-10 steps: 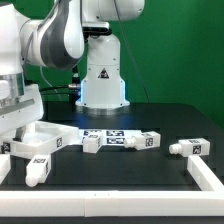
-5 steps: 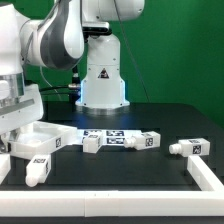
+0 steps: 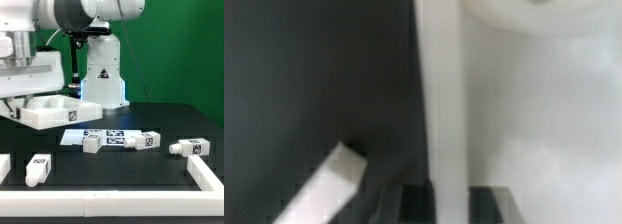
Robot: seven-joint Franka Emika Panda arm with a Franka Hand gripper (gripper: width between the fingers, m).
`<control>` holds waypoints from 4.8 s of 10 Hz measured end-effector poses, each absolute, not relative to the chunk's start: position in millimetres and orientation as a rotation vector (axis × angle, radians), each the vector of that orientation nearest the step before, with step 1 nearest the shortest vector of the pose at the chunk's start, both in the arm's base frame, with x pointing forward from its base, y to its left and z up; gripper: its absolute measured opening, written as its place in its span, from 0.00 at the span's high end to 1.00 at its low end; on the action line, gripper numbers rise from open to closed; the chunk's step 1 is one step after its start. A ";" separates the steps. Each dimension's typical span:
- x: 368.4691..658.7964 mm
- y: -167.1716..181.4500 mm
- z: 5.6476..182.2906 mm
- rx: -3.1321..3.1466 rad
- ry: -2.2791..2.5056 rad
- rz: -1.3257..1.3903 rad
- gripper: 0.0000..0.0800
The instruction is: Assemble one leg
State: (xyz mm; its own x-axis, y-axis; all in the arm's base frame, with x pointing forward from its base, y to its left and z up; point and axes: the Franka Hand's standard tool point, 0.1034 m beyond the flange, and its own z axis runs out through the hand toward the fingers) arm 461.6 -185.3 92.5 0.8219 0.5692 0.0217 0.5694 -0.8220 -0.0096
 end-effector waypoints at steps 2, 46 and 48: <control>515.3 -147.9 95.5 -3.081 -0.625 -0.004 0.94; 520.3 -38.2 87.4 -3.103 0.209 0.450 0.19; 516.6 -41.8 84.5 -3.060 0.204 0.672 0.19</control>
Offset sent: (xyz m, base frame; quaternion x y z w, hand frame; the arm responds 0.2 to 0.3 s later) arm 0.0000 0.0000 0.0000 0.0000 0.0000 0.0000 1.0000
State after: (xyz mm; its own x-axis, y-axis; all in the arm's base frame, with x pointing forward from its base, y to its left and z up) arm 516.6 -41.8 84.5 0.8999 -0.1263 -0.4174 -0.1273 -0.9915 0.0256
